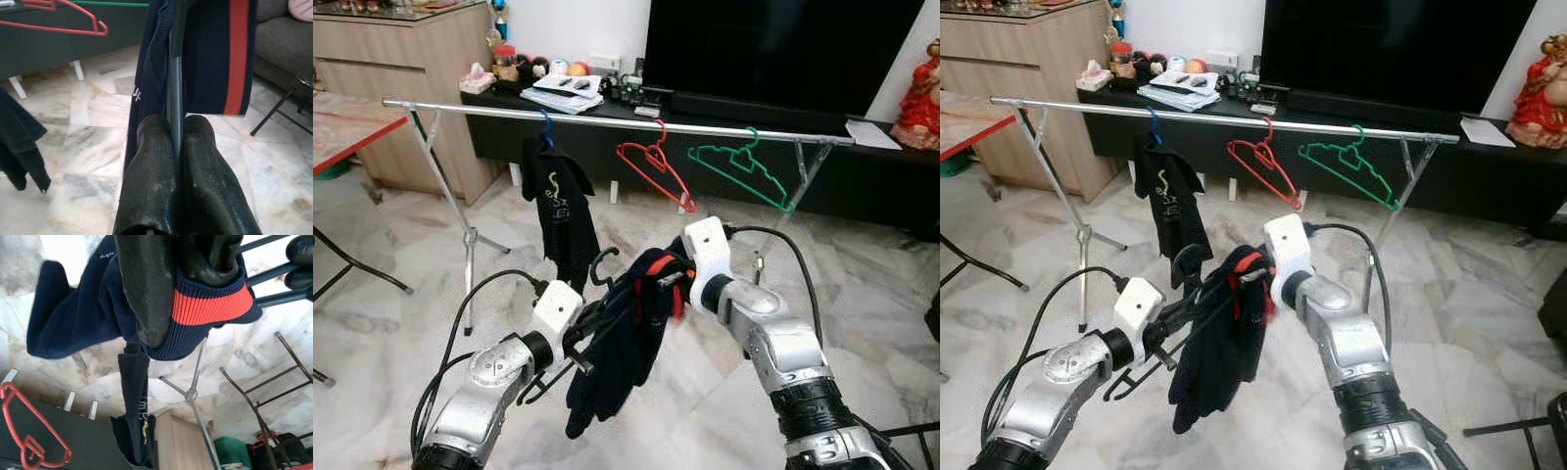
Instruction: Hang hanger
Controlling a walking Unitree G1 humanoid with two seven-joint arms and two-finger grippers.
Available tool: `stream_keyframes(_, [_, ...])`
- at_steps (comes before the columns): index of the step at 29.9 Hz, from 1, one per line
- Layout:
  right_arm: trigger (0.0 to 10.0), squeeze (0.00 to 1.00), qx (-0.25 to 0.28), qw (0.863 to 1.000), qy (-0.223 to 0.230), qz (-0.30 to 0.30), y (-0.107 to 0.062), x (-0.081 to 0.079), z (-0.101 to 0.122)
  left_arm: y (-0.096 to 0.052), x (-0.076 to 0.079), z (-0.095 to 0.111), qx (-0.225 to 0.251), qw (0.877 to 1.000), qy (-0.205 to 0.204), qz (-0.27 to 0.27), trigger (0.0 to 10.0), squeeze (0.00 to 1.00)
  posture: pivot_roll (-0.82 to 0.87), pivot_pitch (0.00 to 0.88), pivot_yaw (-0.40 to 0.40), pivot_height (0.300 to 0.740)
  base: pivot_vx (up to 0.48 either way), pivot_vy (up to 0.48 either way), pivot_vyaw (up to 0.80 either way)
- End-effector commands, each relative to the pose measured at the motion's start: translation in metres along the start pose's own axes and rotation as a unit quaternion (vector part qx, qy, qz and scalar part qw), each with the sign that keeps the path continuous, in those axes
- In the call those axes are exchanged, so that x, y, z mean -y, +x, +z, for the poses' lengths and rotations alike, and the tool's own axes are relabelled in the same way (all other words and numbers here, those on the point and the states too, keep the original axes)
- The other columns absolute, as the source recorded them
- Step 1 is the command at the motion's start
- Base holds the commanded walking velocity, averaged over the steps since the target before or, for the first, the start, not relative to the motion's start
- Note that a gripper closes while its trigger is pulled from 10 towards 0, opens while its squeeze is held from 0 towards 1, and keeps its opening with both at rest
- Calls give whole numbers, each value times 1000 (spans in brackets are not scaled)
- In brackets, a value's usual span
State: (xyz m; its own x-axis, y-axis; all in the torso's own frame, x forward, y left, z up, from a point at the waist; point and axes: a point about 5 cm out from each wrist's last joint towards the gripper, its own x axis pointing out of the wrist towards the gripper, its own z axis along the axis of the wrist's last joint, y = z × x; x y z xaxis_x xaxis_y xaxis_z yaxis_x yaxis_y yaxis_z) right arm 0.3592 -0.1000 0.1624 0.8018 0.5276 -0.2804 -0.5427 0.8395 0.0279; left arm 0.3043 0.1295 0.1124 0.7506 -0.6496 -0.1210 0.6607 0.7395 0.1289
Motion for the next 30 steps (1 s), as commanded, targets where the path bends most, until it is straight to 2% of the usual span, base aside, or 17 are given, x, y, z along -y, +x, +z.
stream_keyframes(1, [10000, 0, 12, 1000, 6, 27, -2, -7, 6, 0, 0, 6, 11, 1000, 8, -4, 10000, 0, 120, 39, -85, 740, 0, 0, 0])
stream_keyframes(5, [10000, 0, 38, 995, 10, 88, -2, -22, 13, 1, 0, 7, 13, 1000, 6, -3, 10000, 0, 118, 39, -85, 740, 0, 0, 0])
stream_keyframes(10, [10000, 0, 49, 992, 11, 119, -7, -29, 18, 3, -3, 10, 22, 1000, 5, 9, 10000, 0, 116, 40, -85, 740, 0, 0, 0])
stream_keyframes(14, [10000, 0, 55, 991, 47, 116, -12, -27, 17, 3, -10, 13, 35, 999, 2, 38, 10000, 0, 115, 38, -87, 740, 0, 0, 0])
stream_keyframes(16, [10000, 0, 55, 989, 89, 100, -16, -23, 11, 4, -15, 15, 40, 998, 4, 58, 10000, 0, 114, 36, -87, 740, 0, 0, 0])
stream_keyframes(21, [10000, 0, 57, 984, 133, 99, -21, -21, 2, 6, -12, 18, 48, 998, -9, 44, 10000, 0, 115, 36, -90, 740, 0, 0, 0])
stream_keyframes(27, [10000, 0, 108, 973, 123, 164, -29, -34, 14, 10, -5, 18, 46, 999, -21, 20, 10000, 0, 111, 38, -92, 740, 0, 0, 0])
stream_keyframes(30, [10000, 0, 110, 972, 124, 168, -30, -36, 15, 10, -5, 17, 46, 999, -20, 19, 10000, 0, 111, 38, -92, 740, 0, 0, 0])
